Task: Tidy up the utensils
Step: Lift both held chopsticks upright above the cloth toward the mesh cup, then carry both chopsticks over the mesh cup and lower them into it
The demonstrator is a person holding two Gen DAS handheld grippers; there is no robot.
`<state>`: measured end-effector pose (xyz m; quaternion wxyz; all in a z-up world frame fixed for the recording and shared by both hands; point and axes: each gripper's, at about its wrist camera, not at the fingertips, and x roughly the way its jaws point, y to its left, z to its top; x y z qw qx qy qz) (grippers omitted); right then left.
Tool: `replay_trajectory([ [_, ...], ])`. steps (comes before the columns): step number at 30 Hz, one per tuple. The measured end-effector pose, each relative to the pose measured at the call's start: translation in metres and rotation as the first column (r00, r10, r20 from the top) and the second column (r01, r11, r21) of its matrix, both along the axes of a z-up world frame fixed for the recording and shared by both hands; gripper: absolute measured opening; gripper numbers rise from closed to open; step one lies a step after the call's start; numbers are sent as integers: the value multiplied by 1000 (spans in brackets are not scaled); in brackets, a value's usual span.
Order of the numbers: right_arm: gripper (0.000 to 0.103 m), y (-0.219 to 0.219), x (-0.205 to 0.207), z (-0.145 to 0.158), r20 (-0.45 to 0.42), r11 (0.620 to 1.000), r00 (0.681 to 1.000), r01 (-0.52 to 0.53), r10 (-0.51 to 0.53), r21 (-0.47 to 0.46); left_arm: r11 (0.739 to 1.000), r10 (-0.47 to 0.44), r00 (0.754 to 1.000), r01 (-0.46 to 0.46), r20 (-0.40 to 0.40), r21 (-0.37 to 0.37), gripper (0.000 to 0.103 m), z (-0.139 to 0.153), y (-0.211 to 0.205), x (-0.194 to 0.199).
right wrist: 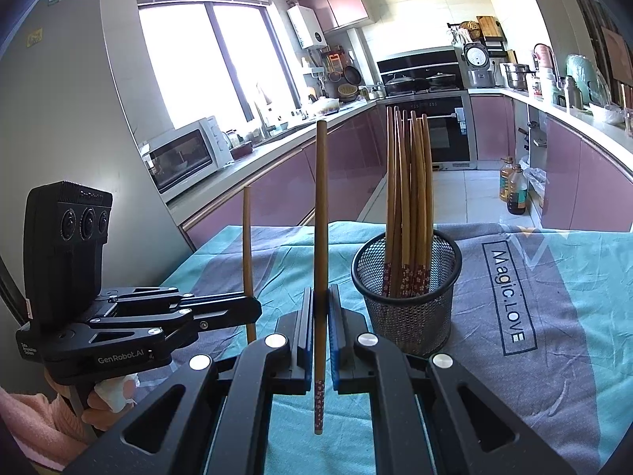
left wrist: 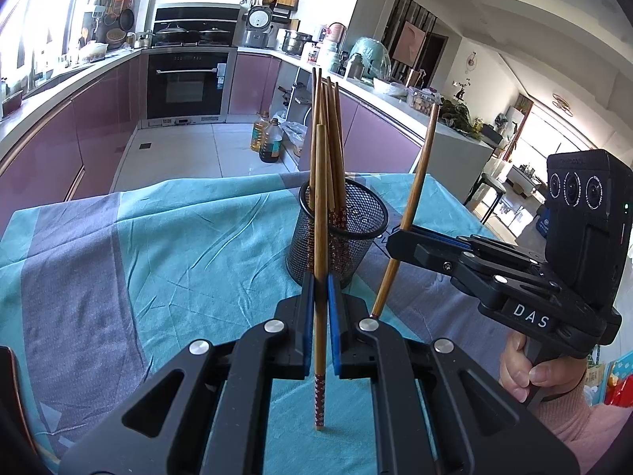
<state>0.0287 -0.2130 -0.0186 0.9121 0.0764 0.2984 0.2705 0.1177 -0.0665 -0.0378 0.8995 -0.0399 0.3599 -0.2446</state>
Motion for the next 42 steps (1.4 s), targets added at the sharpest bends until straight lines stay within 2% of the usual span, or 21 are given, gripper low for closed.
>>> replay_trajectory([
  [42, 6, -3, 7, 12, 40, 1000, 999, 16, -16, -8, 1000, -9, 999, 10, 31, -18, 7, 13, -6, 5],
])
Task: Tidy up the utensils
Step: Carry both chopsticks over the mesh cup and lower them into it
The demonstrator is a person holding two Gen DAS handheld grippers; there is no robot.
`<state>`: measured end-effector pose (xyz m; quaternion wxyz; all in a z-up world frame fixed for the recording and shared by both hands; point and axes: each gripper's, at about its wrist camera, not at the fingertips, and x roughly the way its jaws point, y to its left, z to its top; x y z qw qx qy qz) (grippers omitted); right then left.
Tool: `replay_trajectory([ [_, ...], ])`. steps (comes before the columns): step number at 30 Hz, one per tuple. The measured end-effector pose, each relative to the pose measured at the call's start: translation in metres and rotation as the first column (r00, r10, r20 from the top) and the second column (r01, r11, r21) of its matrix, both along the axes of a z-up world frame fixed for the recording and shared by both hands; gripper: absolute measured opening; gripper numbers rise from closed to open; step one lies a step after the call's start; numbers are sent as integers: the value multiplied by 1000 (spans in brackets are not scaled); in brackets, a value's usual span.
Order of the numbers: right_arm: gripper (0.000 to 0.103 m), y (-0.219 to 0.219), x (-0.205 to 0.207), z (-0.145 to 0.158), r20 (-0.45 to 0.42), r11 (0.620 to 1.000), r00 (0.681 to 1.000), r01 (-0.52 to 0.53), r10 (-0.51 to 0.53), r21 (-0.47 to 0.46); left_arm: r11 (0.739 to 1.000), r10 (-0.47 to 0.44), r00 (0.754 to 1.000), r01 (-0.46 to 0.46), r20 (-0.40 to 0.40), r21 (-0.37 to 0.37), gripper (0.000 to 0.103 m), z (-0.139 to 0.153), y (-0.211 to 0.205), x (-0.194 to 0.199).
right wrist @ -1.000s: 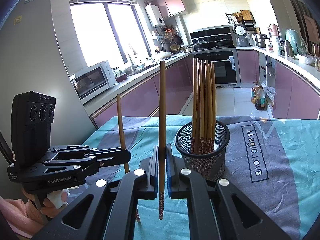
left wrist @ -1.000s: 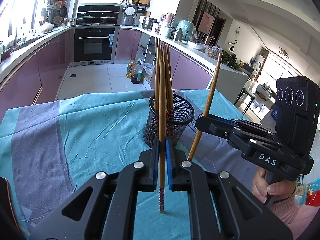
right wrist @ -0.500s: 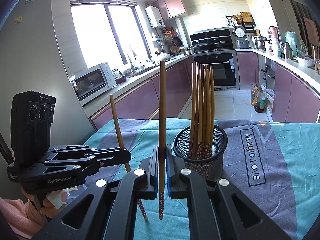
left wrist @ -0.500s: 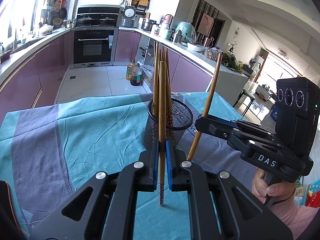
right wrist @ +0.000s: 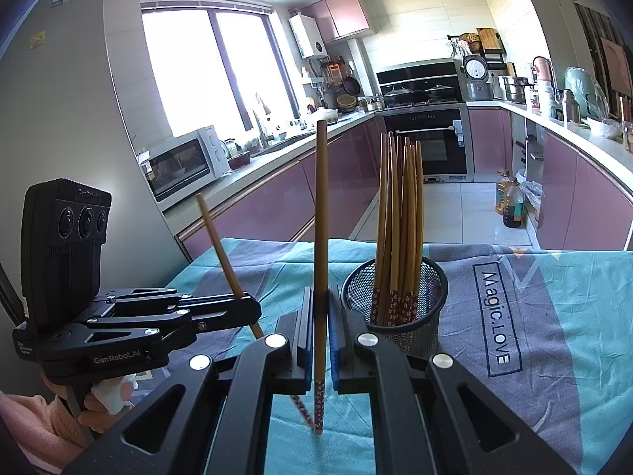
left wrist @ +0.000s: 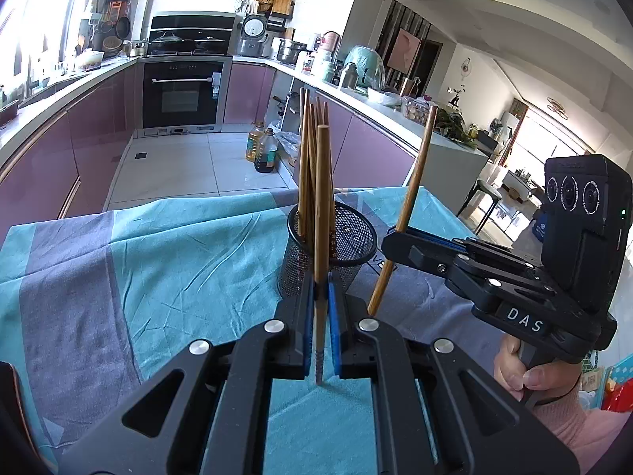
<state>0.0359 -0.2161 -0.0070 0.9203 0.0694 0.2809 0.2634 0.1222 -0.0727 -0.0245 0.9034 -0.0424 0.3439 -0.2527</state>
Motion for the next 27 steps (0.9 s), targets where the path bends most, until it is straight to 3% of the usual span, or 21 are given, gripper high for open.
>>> replay_trajectory([
  [27, 6, -3, 1, 8, 33, 1000, 999, 15, -14, -5, 1000, 0, 999, 0, 34, -3, 7, 11, 2, 3],
])
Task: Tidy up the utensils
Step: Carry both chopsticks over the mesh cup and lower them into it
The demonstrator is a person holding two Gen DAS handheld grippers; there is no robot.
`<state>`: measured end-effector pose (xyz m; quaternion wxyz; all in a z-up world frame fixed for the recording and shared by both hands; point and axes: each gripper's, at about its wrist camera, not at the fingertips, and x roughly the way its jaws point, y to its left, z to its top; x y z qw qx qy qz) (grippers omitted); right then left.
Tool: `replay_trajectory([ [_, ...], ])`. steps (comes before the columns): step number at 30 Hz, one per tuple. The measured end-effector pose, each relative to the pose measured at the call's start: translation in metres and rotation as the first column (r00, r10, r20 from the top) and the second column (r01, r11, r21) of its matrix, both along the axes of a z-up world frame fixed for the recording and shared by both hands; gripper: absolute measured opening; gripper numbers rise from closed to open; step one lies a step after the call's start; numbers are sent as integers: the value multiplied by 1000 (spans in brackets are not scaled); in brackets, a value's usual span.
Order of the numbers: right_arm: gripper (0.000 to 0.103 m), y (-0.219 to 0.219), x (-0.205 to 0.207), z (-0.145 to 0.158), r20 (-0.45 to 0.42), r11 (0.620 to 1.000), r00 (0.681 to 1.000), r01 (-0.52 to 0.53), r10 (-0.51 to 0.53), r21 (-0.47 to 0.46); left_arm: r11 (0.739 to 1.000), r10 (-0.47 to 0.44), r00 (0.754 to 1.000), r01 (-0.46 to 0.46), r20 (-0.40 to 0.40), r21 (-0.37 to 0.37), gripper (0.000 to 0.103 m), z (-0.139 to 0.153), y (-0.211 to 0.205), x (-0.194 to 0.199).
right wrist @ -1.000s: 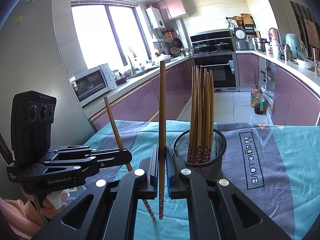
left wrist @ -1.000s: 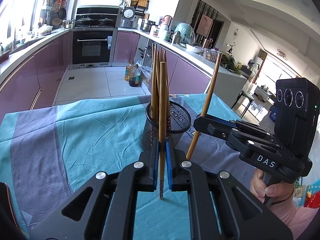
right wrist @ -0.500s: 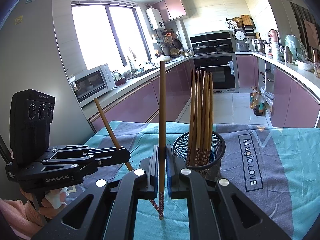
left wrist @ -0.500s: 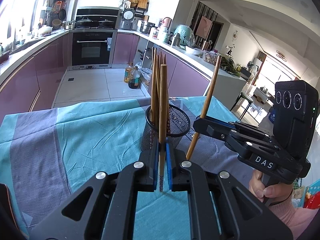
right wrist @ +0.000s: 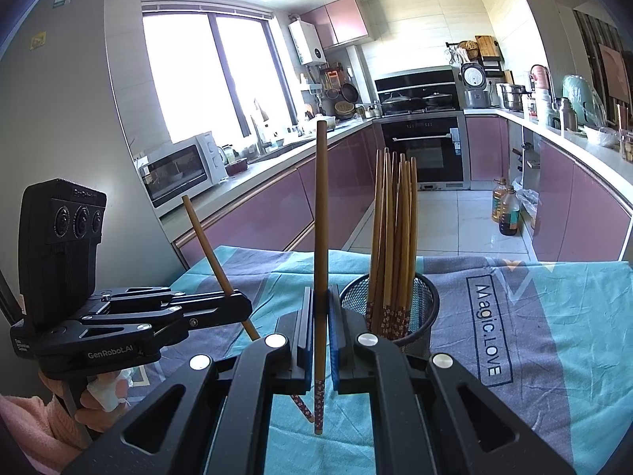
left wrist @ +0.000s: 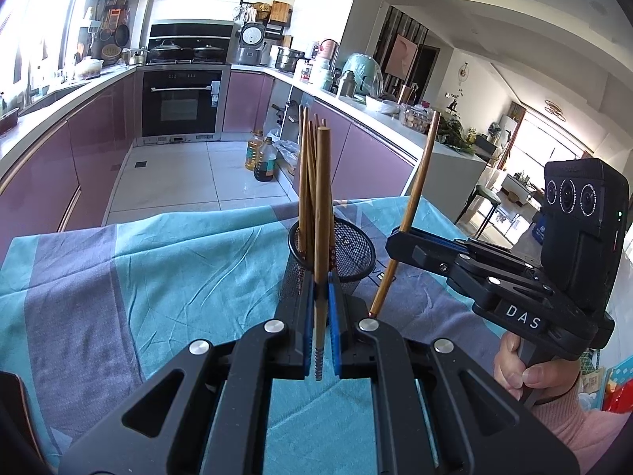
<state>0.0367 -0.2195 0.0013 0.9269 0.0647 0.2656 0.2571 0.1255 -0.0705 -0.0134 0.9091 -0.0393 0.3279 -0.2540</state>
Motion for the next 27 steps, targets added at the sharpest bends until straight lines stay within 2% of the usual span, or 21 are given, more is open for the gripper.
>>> replay_trajectory([
  [27, 6, -1, 5, 13, 43, 1000, 999, 3, -2, -7, 1000, -10, 999, 9, 40, 7, 7, 14, -3, 1],
])
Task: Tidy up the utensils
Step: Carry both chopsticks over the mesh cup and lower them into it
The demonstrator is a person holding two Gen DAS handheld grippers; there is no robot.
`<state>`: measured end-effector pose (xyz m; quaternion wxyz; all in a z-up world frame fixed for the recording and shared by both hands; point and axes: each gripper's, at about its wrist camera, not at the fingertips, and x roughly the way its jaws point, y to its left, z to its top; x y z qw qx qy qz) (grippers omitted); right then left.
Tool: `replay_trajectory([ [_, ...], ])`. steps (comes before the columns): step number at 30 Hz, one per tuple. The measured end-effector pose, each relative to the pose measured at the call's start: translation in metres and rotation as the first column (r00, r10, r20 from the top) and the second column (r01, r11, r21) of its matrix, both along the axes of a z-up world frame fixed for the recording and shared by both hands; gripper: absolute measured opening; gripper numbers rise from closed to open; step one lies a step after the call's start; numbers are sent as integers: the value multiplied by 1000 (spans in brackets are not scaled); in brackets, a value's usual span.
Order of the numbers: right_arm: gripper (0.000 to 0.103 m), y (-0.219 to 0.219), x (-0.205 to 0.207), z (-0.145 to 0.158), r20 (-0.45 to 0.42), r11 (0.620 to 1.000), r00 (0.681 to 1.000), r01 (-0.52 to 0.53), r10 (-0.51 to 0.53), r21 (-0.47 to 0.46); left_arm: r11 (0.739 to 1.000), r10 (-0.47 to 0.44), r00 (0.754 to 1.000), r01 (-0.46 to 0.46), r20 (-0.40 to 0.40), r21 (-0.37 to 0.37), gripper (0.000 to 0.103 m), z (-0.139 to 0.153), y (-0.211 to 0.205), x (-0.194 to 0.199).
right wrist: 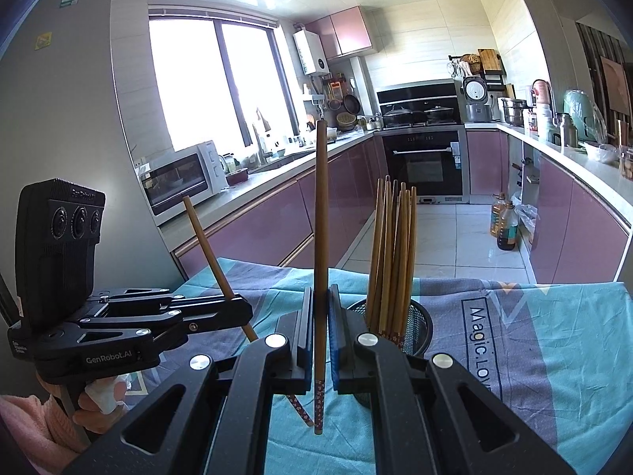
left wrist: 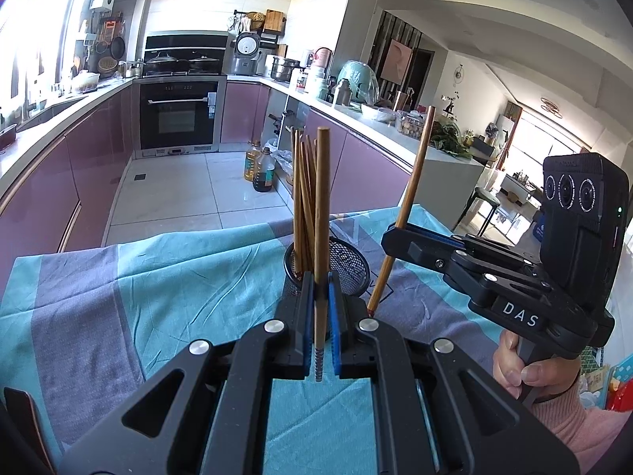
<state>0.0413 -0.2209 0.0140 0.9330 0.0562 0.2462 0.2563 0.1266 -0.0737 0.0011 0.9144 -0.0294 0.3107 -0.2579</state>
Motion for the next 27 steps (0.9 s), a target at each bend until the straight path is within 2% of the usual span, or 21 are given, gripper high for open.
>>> replay_trajectory([
  [27, 6, -5, 10, 19, 55, 1000, 998, 19, -19, 1, 1000, 4, 997, -4, 76, -11, 7, 28, 5, 1],
])
